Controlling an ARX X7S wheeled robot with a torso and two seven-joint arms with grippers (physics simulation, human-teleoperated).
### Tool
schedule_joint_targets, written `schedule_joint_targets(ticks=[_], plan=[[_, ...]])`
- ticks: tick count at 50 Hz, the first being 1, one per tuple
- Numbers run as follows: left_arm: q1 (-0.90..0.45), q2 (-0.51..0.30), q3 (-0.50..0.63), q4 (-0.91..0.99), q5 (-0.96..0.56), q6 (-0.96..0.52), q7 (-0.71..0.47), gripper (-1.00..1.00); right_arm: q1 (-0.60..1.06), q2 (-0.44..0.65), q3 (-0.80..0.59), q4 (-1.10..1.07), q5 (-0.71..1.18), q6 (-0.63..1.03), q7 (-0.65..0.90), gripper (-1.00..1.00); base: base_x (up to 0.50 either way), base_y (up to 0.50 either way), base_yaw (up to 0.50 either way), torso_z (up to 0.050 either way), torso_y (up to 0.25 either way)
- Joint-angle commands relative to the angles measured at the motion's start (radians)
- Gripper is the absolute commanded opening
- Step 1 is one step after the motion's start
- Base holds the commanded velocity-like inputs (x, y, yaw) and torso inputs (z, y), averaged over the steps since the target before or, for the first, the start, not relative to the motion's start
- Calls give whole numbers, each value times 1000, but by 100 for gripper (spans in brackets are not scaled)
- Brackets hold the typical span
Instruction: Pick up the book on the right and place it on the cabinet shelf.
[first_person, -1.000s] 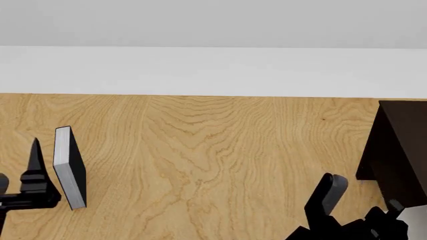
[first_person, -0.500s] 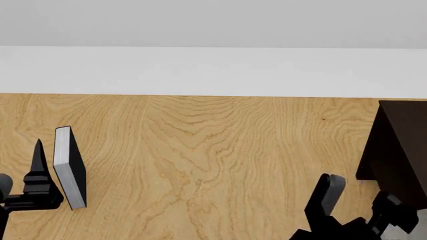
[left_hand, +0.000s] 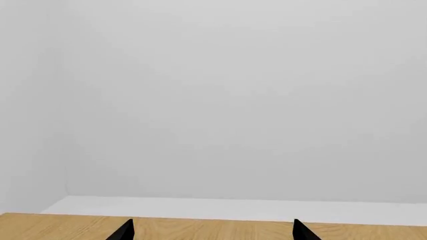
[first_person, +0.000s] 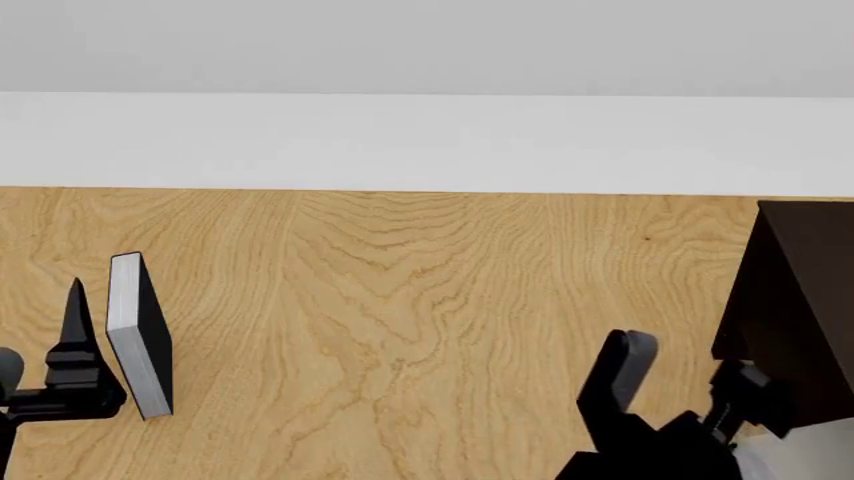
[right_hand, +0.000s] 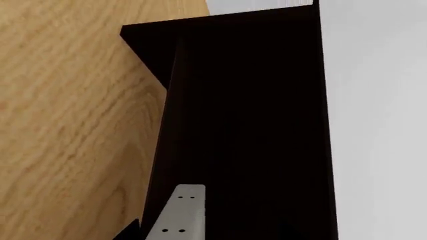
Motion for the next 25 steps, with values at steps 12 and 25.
schedule_joint_targets(ticks=[12,25], plan=[[1,-4,-1,2,-4,5,-5,100,-12,-14,-22,0,-42,-60,-14,100,0,0,0,1,0],[-1,-4,0,-4,-5,10,-6,100,-40,-21,-19,0,-41,-119,-53,100,0,0,0,0,1]])
